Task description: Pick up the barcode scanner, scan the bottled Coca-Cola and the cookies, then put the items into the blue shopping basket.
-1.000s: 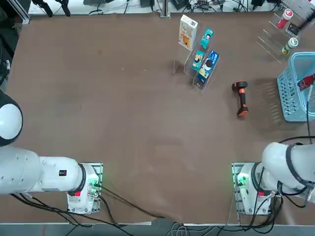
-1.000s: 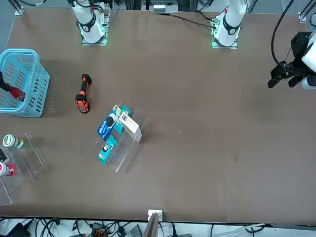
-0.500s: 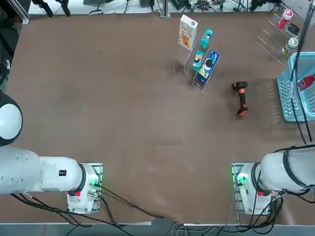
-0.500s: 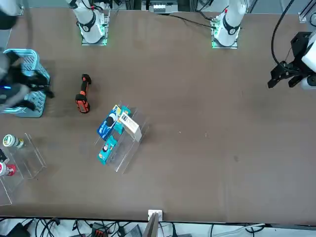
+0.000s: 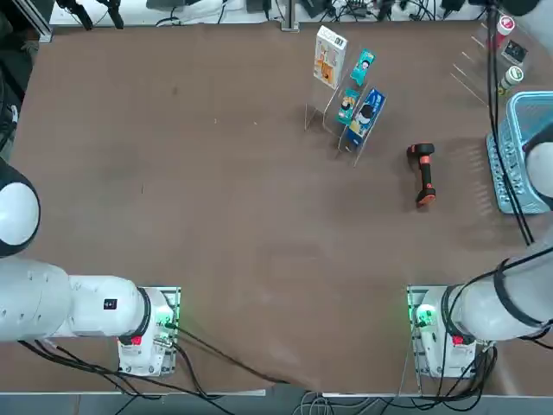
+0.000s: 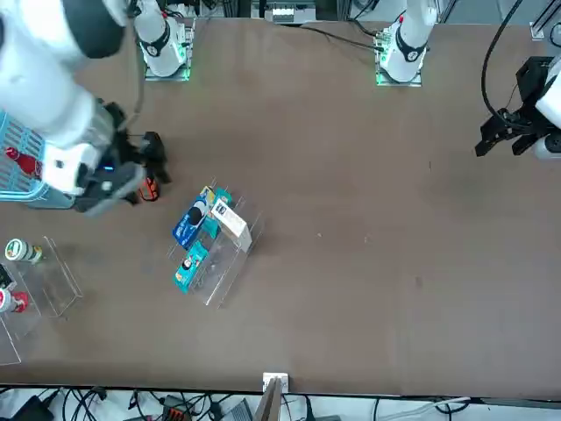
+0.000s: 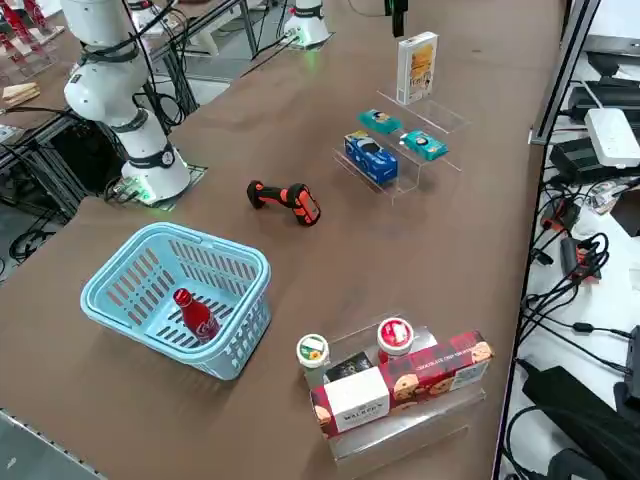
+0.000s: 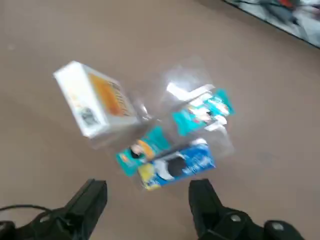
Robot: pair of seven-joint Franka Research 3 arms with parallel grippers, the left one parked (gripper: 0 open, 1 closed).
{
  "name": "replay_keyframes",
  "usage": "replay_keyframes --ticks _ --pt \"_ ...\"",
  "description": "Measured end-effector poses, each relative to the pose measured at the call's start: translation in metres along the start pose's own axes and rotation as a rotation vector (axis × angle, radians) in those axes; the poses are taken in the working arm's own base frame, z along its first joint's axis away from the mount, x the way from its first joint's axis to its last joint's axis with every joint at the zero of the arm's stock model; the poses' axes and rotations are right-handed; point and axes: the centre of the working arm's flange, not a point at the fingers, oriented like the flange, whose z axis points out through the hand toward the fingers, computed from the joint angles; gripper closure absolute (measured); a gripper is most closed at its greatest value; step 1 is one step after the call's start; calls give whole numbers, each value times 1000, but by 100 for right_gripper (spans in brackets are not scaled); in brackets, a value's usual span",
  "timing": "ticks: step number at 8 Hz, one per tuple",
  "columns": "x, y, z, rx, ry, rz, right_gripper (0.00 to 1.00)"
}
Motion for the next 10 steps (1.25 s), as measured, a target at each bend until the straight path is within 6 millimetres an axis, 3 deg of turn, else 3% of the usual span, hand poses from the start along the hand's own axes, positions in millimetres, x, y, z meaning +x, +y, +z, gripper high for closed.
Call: replay_keyframes --ticks 3,5,6,10 --pt "39 -75 49 -32 -11 -129 0" --pt "49 -122 80 -115 -27 -230 0" --pt "51 -131 87 -139 -30 -266 0" --pt "58 -108 80 -169 5 -304 0"
